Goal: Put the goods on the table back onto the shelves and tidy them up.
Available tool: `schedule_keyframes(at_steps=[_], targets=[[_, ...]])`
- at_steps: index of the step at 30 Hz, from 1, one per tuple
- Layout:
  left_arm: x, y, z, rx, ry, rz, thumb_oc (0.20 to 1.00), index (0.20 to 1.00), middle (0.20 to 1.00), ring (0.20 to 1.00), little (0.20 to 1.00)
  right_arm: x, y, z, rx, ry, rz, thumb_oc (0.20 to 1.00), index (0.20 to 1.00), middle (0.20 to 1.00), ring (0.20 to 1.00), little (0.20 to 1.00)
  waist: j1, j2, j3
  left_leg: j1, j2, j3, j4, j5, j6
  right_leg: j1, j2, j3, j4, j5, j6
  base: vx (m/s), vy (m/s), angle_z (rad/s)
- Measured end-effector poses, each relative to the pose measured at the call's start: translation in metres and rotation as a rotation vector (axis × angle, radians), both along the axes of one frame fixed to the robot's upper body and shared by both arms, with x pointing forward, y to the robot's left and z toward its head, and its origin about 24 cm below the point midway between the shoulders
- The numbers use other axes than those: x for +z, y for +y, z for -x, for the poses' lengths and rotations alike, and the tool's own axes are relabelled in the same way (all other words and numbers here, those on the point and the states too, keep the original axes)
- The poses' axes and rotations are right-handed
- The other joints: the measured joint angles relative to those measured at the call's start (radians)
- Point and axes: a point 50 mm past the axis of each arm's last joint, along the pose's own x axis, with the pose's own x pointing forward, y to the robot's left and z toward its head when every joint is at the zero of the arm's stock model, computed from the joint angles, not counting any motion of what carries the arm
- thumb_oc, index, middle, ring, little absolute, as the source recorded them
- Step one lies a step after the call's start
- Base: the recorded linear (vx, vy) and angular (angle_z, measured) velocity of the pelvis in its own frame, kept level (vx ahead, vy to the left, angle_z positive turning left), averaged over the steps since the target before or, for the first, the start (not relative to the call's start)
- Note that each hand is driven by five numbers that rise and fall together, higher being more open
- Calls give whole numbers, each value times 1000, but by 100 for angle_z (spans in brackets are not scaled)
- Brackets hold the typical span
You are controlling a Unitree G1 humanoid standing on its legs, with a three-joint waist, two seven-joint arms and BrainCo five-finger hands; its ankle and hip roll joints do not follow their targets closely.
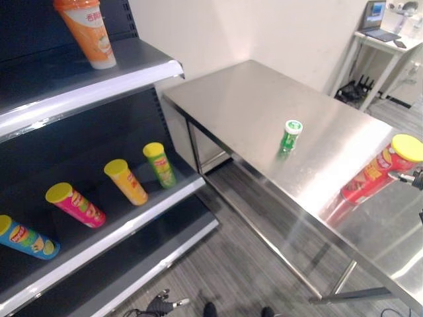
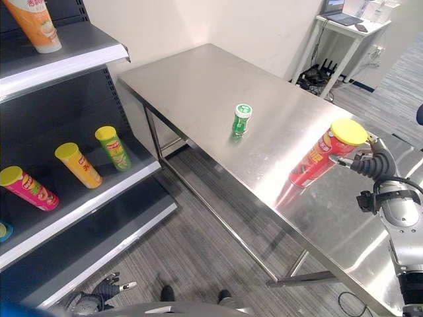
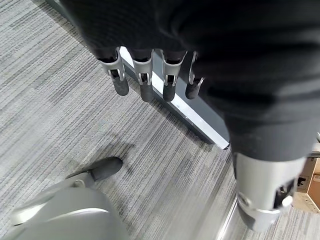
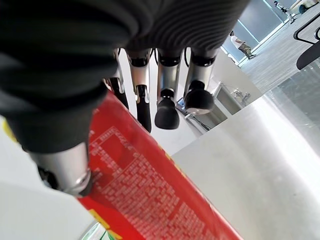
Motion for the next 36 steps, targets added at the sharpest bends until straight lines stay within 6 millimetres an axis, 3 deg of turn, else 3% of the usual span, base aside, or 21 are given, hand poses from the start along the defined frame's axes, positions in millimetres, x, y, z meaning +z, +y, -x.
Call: schedule_keyframes(at_steps=[22, 36], targets=[[0, 2, 0, 16, -5, -20, 1000, 1000, 1000, 1000, 1000, 23, 13, 4, -31, -265, -82, 200, 200, 200, 200, 200, 3, 3, 0, 0, 0, -2, 0, 0, 0, 2, 0, -1, 0, -1, 0, 0, 0, 0], [3, 6, 1, 48, -27, -27, 1000, 1000, 1000, 1000, 1000, 64, 39, -5, 79, -467, -65, 200, 200, 200, 200, 200, 38, 12, 0, -5, 1, -41, 3, 13, -8, 18, 9, -37, 0, -7, -4, -36, -84, 8]])
